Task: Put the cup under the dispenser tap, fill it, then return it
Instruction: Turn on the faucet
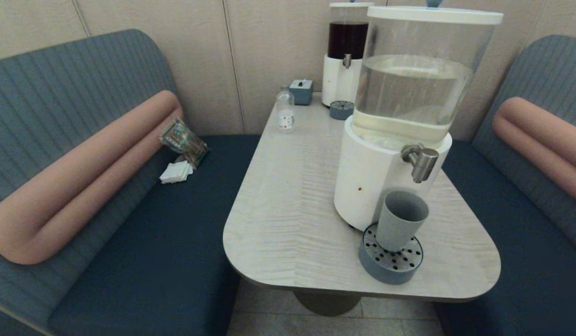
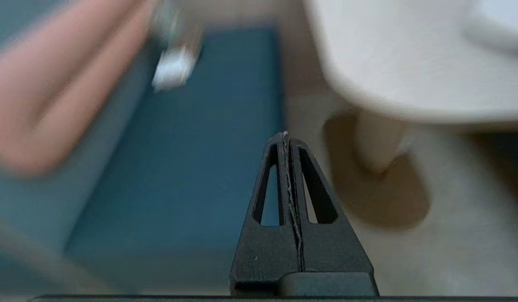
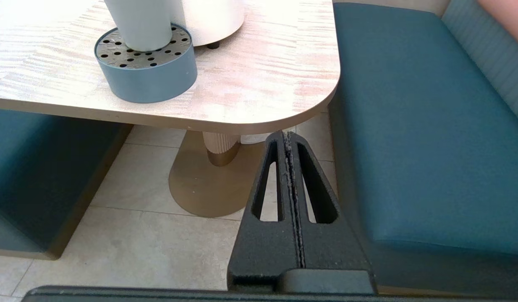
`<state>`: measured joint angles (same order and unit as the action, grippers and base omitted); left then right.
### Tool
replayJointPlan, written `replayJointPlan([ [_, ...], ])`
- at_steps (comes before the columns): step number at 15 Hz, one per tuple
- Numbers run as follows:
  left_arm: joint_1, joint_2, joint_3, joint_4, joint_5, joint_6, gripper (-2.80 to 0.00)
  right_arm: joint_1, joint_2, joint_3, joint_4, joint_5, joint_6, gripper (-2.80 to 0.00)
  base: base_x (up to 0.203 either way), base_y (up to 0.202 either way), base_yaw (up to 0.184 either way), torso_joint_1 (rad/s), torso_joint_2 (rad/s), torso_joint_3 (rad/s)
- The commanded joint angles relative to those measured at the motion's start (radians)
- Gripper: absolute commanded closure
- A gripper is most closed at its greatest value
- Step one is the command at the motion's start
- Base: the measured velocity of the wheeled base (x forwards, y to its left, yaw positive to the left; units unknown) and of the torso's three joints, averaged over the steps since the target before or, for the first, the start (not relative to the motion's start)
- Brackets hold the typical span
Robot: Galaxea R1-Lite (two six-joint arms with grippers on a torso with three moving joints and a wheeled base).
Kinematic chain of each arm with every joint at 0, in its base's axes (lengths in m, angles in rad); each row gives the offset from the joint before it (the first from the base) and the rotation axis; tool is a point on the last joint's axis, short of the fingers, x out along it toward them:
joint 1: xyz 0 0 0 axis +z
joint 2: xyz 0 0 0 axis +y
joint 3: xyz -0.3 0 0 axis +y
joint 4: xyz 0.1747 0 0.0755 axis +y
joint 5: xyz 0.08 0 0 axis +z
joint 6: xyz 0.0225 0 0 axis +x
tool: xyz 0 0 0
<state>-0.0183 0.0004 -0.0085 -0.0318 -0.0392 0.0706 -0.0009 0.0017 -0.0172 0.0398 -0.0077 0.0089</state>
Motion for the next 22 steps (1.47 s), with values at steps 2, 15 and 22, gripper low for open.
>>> replayJointPlan([
  [2,0.0,-0.003,-0.005,0.071,0.028,0.0,0.0,0.0,0.001,0.0,0.0,-0.001,0.0,0.0,0.0,0.0,0.0,0.0,0.0,0.0],
  [15,0.0,-0.003,0.007,0.03,0.032,-0.009,0.0,-0.001,-0.002,-0.007,0.011,-0.018,-0.023,0.0,0.0,0.0,0.0,0.0,0.0,0.0],
  [22,0.0,-0.003,0.007,0.03,0.032,-0.009,0.0,-0.001,0.119,-0.552,0.158,-0.014,-0.025,0.0,0.0,0.0,0.0,0.0,0.0,0.0],
])
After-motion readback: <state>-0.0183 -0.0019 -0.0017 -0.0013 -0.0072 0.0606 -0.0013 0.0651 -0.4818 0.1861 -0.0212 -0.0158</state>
